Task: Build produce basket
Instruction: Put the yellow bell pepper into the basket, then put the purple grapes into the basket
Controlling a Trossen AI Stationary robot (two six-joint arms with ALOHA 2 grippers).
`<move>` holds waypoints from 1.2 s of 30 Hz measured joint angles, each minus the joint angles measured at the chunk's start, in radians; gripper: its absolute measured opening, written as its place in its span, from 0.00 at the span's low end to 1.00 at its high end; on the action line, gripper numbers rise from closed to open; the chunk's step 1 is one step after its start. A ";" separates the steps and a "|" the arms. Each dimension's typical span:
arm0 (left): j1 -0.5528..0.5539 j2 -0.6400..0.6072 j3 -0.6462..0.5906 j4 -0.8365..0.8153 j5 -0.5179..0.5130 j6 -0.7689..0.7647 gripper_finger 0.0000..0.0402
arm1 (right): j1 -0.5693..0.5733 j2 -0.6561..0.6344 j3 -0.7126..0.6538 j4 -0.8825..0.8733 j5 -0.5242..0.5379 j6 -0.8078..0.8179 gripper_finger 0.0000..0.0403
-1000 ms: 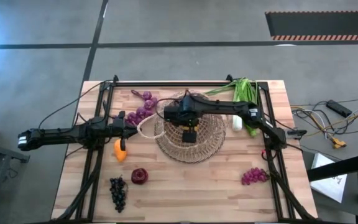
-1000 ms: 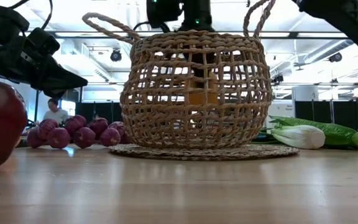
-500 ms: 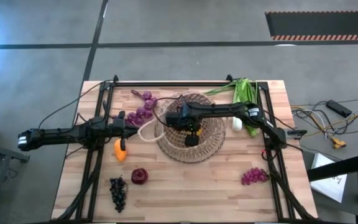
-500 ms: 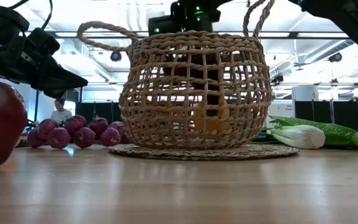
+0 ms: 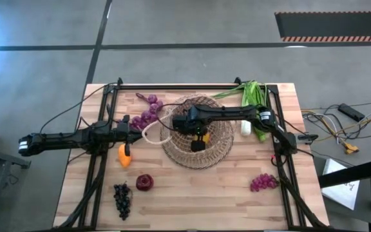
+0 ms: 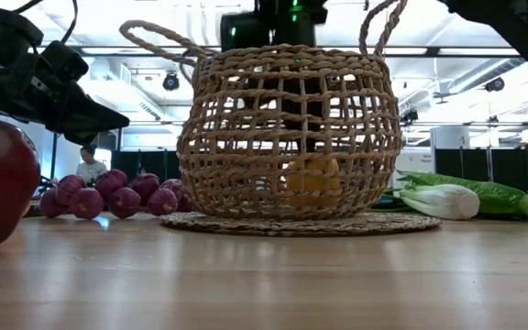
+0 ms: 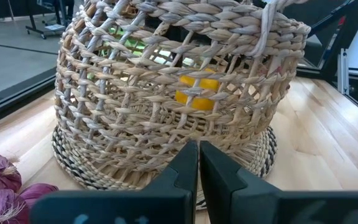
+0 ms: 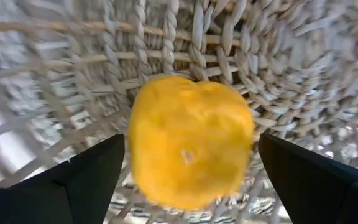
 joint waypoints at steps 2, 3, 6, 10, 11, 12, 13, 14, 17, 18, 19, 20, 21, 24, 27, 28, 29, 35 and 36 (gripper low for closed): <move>0.000 0.000 0.000 0.000 0.000 0.000 0.00 | 0.002 -0.020 0.017 -0.019 0.000 0.016 0.90; 0.000 0.000 0.000 0.000 0.000 0.000 0.00 | 0.005 -0.032 0.023 -0.028 0.001 0.022 0.90; 0.000 0.000 0.000 0.000 0.000 0.000 0.00 | 0.019 -0.084 0.033 -0.029 0.005 0.051 0.90; 0.000 0.000 0.000 0.000 0.001 0.000 0.00 | 0.071 -0.176 0.039 -0.018 0.089 0.166 0.90; 0.000 0.000 0.000 0.000 0.001 0.000 0.00 | 0.094 -0.202 0.039 -0.011 0.122 0.188 0.90; 0.000 -0.001 0.000 0.000 0.001 0.000 0.00 | 0.122 -0.226 0.038 -0.004 0.157 0.201 0.90; 0.000 -0.001 0.000 0.000 0.002 0.000 0.00 | 0.153 -0.250 0.038 0.001 0.190 0.213 0.90; 0.000 -0.001 0.000 0.000 0.003 0.000 0.00 | 0.188 -0.273 0.038 0.006 0.223 0.233 0.90; 0.000 -0.002 0.000 0.000 0.004 0.000 0.00 | 0.307 -0.330 0.033 0.034 0.299 0.292 0.90; 0.000 -0.002 0.000 0.000 0.004 0.000 0.00 | 0.348 -0.343 0.030 0.040 0.305 0.310 0.90; 0.000 -0.002 0.000 0.000 0.004 0.000 0.00 | 0.388 -0.354 0.026 0.046 0.304 0.324 0.90; 0.000 -0.002 0.000 0.000 0.004 0.000 0.00 | 0.431 -0.362 0.021 0.050 0.298 0.342 0.90; 0.000 -0.002 0.000 0.000 0.004 0.000 0.00 | 0.470 -0.366 0.016 0.050 0.291 0.360 0.90; 0.000 -0.002 0.000 0.000 0.004 0.000 0.00 | 0.572 -0.366 -0.009 0.043 0.231 0.441 0.90; 0.000 -0.001 0.000 0.000 0.003 0.000 0.00 | 0.637 -0.365 -0.072 0.041 0.167 0.553 0.90; 0.000 -0.002 0.000 0.000 0.003 0.000 0.00 | 0.648 -0.365 -0.104 0.037 0.150 0.590 0.90; 0.000 -0.002 0.000 0.000 0.003 0.000 0.00 | 0.658 -0.365 -0.142 0.025 0.129 0.625 0.90; 0.000 -0.002 0.000 0.000 0.002 0.000 0.00 | 0.658 -0.410 -0.442 -0.087 0.024 0.812 0.90; 0.000 -0.002 0.000 0.000 0.002 0.000 0.00 | 0.652 -0.429 -0.498 -0.086 -0.003 0.832 0.90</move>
